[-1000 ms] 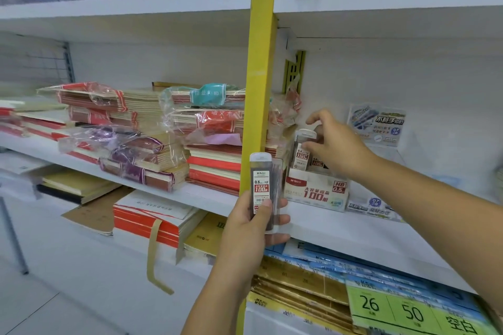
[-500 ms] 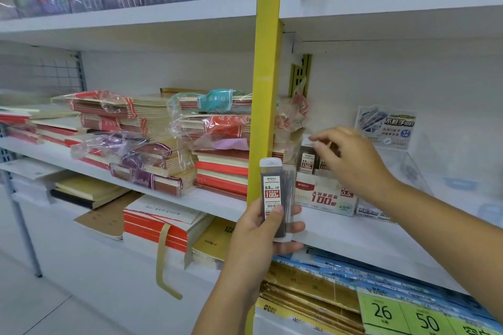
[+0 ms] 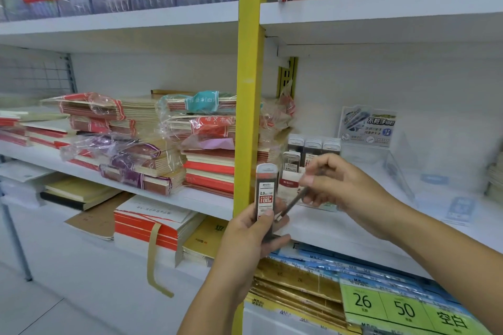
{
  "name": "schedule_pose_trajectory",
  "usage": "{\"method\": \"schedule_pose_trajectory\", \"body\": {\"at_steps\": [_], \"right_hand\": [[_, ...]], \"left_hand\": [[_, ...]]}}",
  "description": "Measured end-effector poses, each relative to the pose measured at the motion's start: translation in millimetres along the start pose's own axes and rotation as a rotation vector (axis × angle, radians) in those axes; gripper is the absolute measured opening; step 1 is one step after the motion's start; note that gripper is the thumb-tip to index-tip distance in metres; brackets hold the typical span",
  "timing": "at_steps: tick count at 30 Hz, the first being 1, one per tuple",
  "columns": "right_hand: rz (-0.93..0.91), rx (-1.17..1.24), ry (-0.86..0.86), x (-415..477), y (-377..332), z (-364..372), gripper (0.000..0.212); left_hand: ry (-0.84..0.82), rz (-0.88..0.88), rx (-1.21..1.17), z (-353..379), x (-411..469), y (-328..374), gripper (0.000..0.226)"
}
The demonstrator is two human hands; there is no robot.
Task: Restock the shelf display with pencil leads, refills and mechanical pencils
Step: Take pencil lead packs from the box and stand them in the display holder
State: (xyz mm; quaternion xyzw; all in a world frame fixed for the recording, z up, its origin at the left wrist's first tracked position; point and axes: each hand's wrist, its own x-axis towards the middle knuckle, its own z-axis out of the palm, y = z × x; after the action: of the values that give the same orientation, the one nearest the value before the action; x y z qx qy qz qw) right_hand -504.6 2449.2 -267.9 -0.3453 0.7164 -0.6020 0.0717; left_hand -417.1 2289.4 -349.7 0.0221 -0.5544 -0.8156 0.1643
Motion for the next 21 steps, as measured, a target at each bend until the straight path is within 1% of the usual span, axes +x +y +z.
{"method": "schedule_pose_trajectory", "body": {"at_steps": [4,7,9,10,13,16,18,21], "right_hand": [[-0.007,-0.007,0.026,-8.9,11.6,-6.6,0.009],[0.010,-0.049,0.045,-17.1,20.9,-8.4,0.026],[0.042,-0.058,0.047,-22.2,25.2,-7.3,0.033],[0.048,-0.090,0.049,-23.8,25.9,-6.7,0.036],[0.022,-0.289,0.047,-23.2,20.9,-6.7,0.040],[0.014,-0.357,-0.042,-20.1,12.8,-5.4,0.046],[0.016,-0.381,-0.130,-19.0,10.9,-2.3,0.059],[0.004,-0.466,-0.296,-17.4,7.1,-0.8,0.084]], "left_hand": [[0.028,0.007,-0.049,2.5,-1.1,0.0,0.023],[0.088,0.042,-0.058,4.0,-1.0,0.9,0.023],[0.106,0.063,-0.032,4.0,-0.8,0.5,0.021],[0.099,0.069,-0.014,4.7,-0.8,0.0,0.021],[0.097,0.082,0.005,6.2,-1.0,-1.3,0.022],[0.095,0.114,-0.005,5.5,0.2,1.0,0.027],[0.084,0.133,-0.001,5.4,0.3,2.5,0.028],[0.099,0.157,0.030,5.8,0.9,2.9,0.024]]}}
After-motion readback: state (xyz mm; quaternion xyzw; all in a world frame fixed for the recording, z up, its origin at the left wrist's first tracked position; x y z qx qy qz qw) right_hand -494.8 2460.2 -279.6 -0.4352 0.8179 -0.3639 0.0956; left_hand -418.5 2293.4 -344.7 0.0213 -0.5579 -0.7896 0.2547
